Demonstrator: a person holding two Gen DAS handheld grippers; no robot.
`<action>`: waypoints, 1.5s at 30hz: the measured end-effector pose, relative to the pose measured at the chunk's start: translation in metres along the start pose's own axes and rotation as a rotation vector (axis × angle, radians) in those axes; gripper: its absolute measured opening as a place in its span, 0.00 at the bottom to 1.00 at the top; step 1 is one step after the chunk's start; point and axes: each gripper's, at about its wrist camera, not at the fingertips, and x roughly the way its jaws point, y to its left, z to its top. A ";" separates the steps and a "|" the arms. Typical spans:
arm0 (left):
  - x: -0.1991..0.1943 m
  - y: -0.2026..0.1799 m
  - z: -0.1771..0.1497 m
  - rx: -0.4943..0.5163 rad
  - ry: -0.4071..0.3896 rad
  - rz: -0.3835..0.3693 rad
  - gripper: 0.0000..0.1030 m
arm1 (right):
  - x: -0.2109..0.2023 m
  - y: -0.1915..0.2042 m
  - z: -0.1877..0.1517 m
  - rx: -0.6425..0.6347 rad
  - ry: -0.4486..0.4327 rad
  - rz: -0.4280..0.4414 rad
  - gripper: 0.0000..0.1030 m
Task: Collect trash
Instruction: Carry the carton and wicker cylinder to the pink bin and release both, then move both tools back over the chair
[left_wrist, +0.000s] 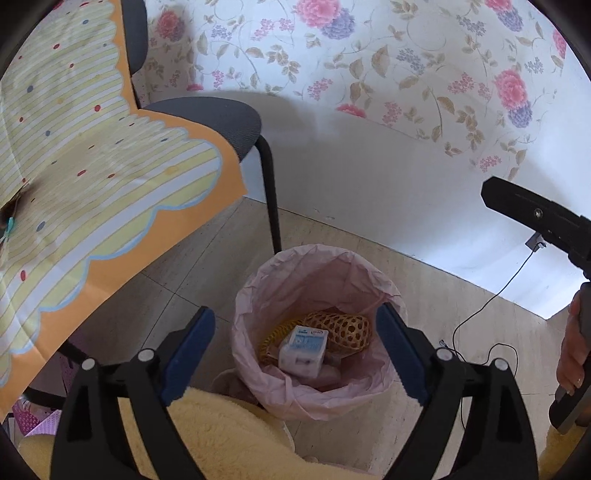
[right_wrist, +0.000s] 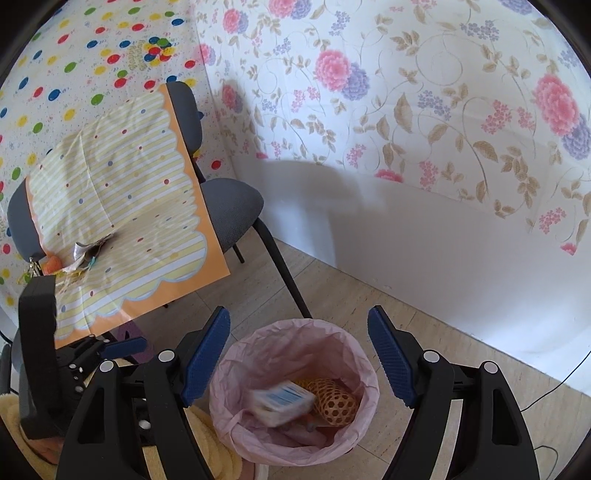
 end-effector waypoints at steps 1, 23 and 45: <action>-0.003 0.005 -0.001 -0.009 -0.005 0.016 0.84 | 0.001 0.001 -0.001 0.000 0.006 0.004 0.75; -0.106 0.134 -0.030 -0.324 -0.103 0.329 0.94 | 0.019 0.129 0.017 -0.210 0.075 0.221 0.83; -0.203 0.334 -0.084 -0.705 -0.165 0.698 0.94 | 0.120 0.409 0.074 -0.592 0.101 0.523 0.80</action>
